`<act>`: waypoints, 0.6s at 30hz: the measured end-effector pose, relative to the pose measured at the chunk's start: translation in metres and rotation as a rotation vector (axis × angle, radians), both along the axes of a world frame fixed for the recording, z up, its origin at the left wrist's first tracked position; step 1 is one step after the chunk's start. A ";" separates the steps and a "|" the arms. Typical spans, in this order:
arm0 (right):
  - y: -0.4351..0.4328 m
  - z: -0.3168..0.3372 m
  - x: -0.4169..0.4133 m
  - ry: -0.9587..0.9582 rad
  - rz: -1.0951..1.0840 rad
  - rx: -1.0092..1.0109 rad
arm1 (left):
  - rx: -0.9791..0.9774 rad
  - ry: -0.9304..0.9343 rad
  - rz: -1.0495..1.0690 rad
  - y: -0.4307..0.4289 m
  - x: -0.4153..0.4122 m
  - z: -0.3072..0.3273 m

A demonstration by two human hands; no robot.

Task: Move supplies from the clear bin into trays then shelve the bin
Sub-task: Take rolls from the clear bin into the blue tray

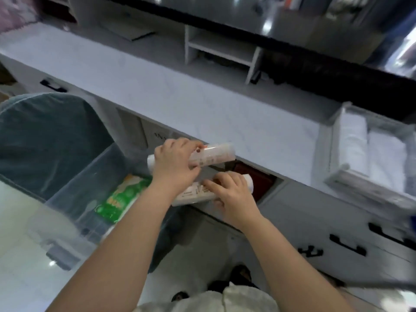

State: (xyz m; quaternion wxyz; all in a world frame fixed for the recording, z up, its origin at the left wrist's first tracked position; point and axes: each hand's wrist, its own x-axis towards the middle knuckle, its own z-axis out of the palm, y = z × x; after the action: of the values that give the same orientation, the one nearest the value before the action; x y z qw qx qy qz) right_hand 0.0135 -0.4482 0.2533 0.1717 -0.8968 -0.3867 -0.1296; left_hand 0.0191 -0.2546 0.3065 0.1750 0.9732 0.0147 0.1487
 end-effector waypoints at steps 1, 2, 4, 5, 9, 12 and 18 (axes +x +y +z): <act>-0.021 0.005 0.002 -0.022 -0.036 0.014 | 0.016 -0.027 -0.044 -0.021 0.010 0.008; -0.042 0.011 0.004 -0.039 -0.072 0.024 | 0.029 -0.049 -0.084 -0.043 0.020 0.016; -0.090 0.022 0.009 -0.076 -0.139 0.034 | 0.040 -0.086 -0.159 -0.092 0.040 0.030; -0.116 0.028 0.013 -0.101 -0.169 0.033 | 0.042 -0.109 -0.194 -0.119 0.049 0.037; -0.225 0.051 0.023 -0.186 -0.309 0.008 | 0.010 -0.174 -0.319 -0.236 0.079 0.056; -0.307 0.068 0.022 -0.217 -0.398 -0.006 | -0.038 -0.193 -0.397 -0.326 0.093 0.065; -0.459 0.082 0.003 -0.185 -0.642 -0.035 | -0.093 -0.190 -0.557 -0.479 0.107 0.074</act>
State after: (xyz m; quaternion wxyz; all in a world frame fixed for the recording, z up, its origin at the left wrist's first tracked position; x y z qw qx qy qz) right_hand 0.0169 -0.9070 0.3355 0.0709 -0.9601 -0.1006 -0.2513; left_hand 0.1258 -0.7340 0.3807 0.2541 0.9123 -0.2627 0.1845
